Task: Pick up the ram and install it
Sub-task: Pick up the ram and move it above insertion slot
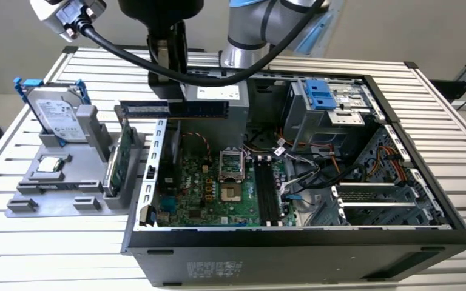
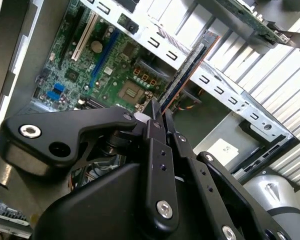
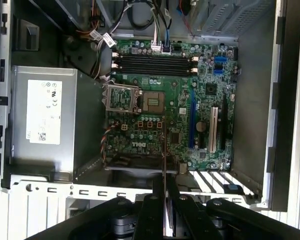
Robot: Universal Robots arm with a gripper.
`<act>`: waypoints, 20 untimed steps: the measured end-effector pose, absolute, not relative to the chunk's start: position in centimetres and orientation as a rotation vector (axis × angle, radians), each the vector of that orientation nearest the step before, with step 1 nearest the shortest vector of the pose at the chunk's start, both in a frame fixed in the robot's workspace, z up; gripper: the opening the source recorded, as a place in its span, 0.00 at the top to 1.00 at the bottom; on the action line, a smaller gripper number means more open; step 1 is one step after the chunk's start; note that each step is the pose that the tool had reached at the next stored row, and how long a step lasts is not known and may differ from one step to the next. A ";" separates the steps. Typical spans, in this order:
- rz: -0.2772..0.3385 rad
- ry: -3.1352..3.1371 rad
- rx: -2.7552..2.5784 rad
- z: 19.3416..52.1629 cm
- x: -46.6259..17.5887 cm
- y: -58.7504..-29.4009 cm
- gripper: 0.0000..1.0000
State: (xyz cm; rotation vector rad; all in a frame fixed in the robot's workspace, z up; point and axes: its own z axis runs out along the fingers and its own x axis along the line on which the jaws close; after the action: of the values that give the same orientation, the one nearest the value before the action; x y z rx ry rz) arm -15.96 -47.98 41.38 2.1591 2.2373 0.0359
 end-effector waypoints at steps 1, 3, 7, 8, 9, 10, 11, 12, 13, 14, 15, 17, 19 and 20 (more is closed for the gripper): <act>0.036 2.237 2.159 41.4 -15.9 -48.0 1.00; 0.036 2.237 2.159 41.4 -15.7 -48.0 1.00; 0.036 2.237 2.159 41.4 -15.4 -48.0 1.00; 0.036 2.237 2.159 41.4 -15.4 -48.0 1.00; 0.036 2.237 2.159 41.4 -15.3 -48.0 1.00; 0.036 2.237 2.159 41.4 -15.2 -48.0 1.00; 0.036 2.237 2.159 41.4 -15.1 -48.0 1.00; 0.036 2.237 2.159 41.4 -15.1 -48.0 1.00; 0.036 2.237 2.159 41.4 -15.0 -48.0 1.00; 0.036 2.237 2.159 41.4 -14.9 -48.0 1.00; 0.036 2.237 2.159 41.4 -14.9 -48.0 1.00; 0.036 2.237 2.159 41.4 -14.7 -48.0 1.00; 0.036 2.237 2.159 41.4 -14.6 -48.0 1.00; 0.036 2.237 2.159 41.4 -14.5 -48.0 1.00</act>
State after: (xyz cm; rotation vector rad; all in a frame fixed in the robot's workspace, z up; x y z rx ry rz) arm -14.50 -47.98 41.37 2.1591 2.2373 0.0361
